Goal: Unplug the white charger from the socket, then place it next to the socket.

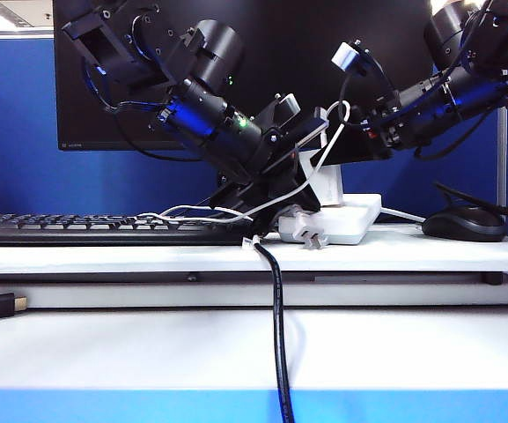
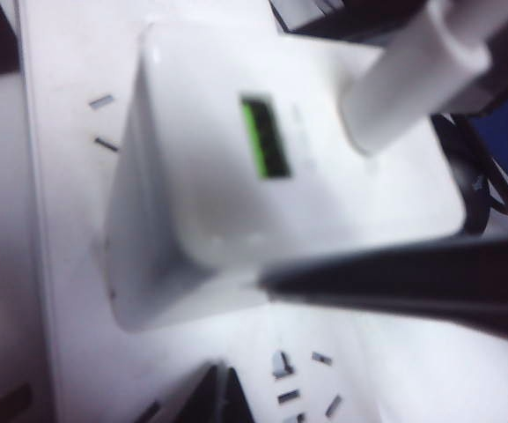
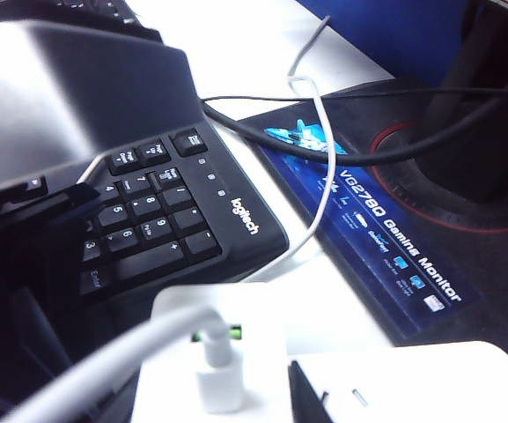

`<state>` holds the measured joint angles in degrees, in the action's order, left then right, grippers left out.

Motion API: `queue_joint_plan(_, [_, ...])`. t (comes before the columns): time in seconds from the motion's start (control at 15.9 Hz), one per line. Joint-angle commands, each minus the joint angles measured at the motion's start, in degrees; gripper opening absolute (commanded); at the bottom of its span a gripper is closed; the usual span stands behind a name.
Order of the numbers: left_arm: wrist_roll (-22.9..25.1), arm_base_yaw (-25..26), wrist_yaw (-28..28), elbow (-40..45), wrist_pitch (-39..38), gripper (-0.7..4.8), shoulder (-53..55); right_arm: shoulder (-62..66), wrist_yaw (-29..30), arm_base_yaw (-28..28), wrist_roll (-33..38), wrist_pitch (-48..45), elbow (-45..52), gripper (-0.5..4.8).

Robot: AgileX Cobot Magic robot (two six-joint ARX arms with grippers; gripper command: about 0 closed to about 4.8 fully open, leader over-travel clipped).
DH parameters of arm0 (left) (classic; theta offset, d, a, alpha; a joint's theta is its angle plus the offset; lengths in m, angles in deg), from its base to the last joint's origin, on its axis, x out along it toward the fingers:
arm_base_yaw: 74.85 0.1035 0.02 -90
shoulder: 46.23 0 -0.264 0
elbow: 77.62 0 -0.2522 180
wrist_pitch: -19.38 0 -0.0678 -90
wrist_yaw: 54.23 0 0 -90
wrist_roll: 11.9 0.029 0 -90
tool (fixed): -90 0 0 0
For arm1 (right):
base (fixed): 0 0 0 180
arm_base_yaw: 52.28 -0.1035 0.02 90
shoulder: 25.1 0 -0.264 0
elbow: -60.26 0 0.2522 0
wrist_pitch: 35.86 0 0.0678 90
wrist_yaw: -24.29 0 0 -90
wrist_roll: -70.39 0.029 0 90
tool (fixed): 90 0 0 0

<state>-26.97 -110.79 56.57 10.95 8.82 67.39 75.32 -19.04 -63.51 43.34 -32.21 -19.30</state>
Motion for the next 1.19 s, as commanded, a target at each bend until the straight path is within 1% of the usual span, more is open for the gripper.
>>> queue_joint_plan(0.06, [0.0, -0.2, -0.6, 0.5, -4.5, -0.05, 1.0, -1.5, 1.7, -0.8, 0.4, -8.3, -1.0, -0.02])
queue_joint_plan(0.13, [0.0, -0.2, -0.6, 0.5, -4.4, -0.05, 1.0, -1.5, 1.6, -0.8, 1.4, -8.3, -1.0, -0.02])
queue_joint_plan(0.19, [0.0, -0.2, -0.6, 0.5, -4.4, -0.05, 1.0, -1.6, -0.2, -0.7, -1.7, -7.2, -1.0, -0.01])
queue_joint_plan(0.25, [0.0, -0.2, -0.6, 0.5, -4.4, -0.05, 1.0, -1.7, -2.0, -0.7, -6.4, -5.7, -1.0, -0.02])
queue_joint_plan(0.31, [0.0, -0.2, -0.6, 0.5, -4.4, -0.05, 1.0, -1.7, -1.9, -0.8, -5.6, -5.9, -1.0, -0.02])
queue_joint_plan(0.44, [0.0, -0.2, -0.6, 0.5, -4.4, -0.05, 1.0, -1.6, -1.6, -0.5, 0.3, -7.5, -1.0, -0.01])
queue_joint_plan(0.57, [0.0, -0.3, -0.6, 0.5, -4.4, -0.05, 1.0, -1.7, -2.1, -0.5, -7.4, -6.4, -1.0, -0.02])
queue_joint_plan(0.69, [0.0, -0.3, -0.6, 0.5, -4.4, -0.05, 1.0, -1.6, -2.8, -0.7, -0.2, -8.2, -1.0, -0.01])
queue_joint_plan(0.75, [0.0, -0.3, -0.6, 0.5, -4.4, -0.05, 1.0, -1.6, -3.0, -0.6, 0.3, -8.2, -1.0, -0.01])
queue_joint_plan(0.82, [0.0, -0.6, -0.6, 0.5, -4.4, -0.05, 1.0, -1.6, -3.1, -0.4, -5.0, -8.1, -1.0, -0.02])
queue_joint_plan(0.88, [0.0, -0.6, -0.6, 0.5, -4.5, -0.05, 1.0, -1.6, -3.3, -0.6, -5.7, -8.2, -1.0, -0.02])
queue_joint_plan(0.94, [0.0, -0.6, -0.4, 0.5, -4.7, -0.05, 1.0, -1.6, -3.1, -0.7, -4.2, -8.2, -1.0, -0.01])
queue_joint_plan(1.0, [0.0, -0.7, -0.4, 0.5, -4.7, -0.05, 1.0, -1.6, -3.1, -0.7, -1.2, -8.2, -1.0, -0.01])
queue_joint_plan(1.07, [1.0, -0.7, -0.4, 0.5, -4.4, -0.05, 1.0, -1.6, -3.1, -0.5, 0.2, -8.2, -1.0, -0.01])
queue_joint_plan(1.13, [7.2, -0.8, -0.2, 0.5, -3.2, -0.05, 1.0, -1.6, -3.1, -0.5, 0.2, -8.2, -1.0, -0.02])
queue_joint_plan(1.19, [9.6, -1.0, -0.6, 0.5, -2.5, -0.05, 1.0, -1.6, -3.1, -0.5, 0.3, -8.4, -1.0, -0.02])
